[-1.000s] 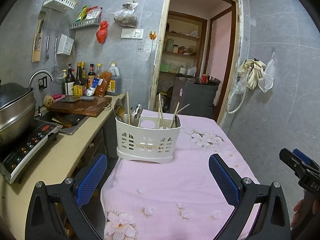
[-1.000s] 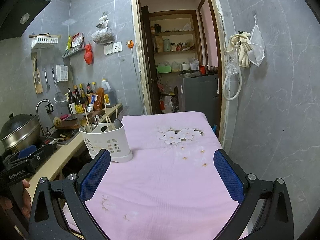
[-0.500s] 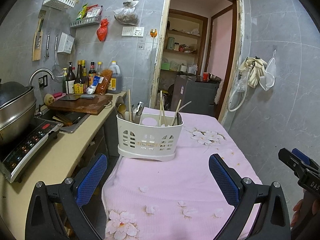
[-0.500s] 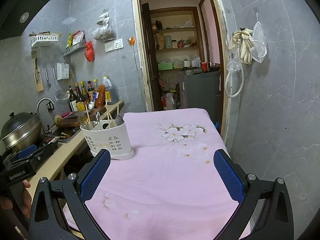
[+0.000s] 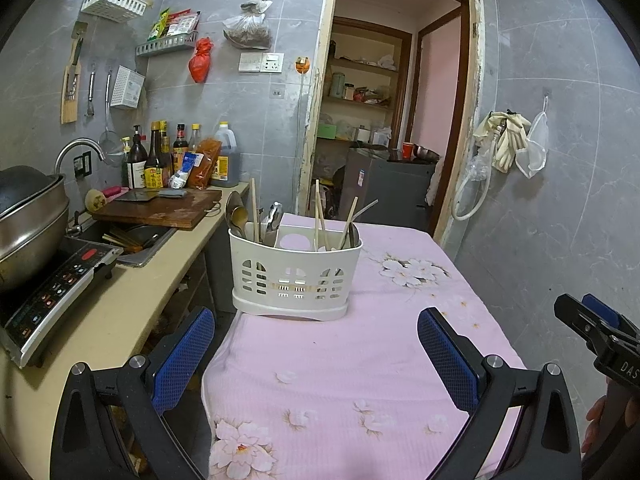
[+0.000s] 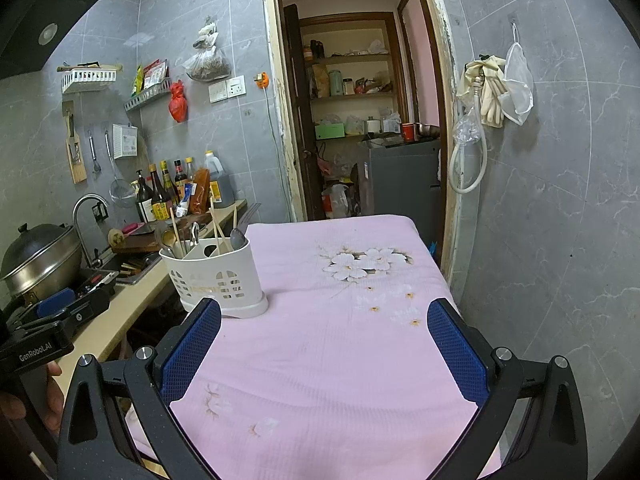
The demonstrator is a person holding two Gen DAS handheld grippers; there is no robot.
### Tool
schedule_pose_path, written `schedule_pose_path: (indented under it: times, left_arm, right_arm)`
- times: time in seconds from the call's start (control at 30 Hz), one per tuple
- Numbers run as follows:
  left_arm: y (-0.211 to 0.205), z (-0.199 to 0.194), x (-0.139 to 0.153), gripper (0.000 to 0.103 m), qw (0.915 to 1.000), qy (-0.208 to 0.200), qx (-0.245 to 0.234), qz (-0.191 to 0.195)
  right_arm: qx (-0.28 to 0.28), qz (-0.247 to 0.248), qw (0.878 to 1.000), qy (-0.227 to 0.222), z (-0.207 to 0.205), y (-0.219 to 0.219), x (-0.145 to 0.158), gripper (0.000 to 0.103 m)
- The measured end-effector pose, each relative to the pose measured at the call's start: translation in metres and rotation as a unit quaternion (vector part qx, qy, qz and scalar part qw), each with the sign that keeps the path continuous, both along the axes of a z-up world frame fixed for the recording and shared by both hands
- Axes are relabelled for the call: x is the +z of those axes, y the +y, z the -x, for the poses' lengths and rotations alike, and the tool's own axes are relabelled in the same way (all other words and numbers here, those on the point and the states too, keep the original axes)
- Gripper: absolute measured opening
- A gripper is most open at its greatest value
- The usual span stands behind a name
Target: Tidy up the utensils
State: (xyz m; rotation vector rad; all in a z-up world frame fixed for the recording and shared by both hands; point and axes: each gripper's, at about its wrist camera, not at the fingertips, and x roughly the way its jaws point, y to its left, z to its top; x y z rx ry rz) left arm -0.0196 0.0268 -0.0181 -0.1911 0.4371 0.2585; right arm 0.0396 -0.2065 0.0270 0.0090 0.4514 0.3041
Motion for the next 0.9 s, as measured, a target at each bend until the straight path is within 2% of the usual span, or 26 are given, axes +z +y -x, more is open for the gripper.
schedule_pose_path:
  times: [0.9]
  left_arm:
    - [-0.0014,-0.0008,-0.001,0.102,1.0,0.002,-0.001,-0.001]
  right_arm:
    - [0.0,-0.001,1.0,0.002,0.0007,0.002,-0.0009,0.101]
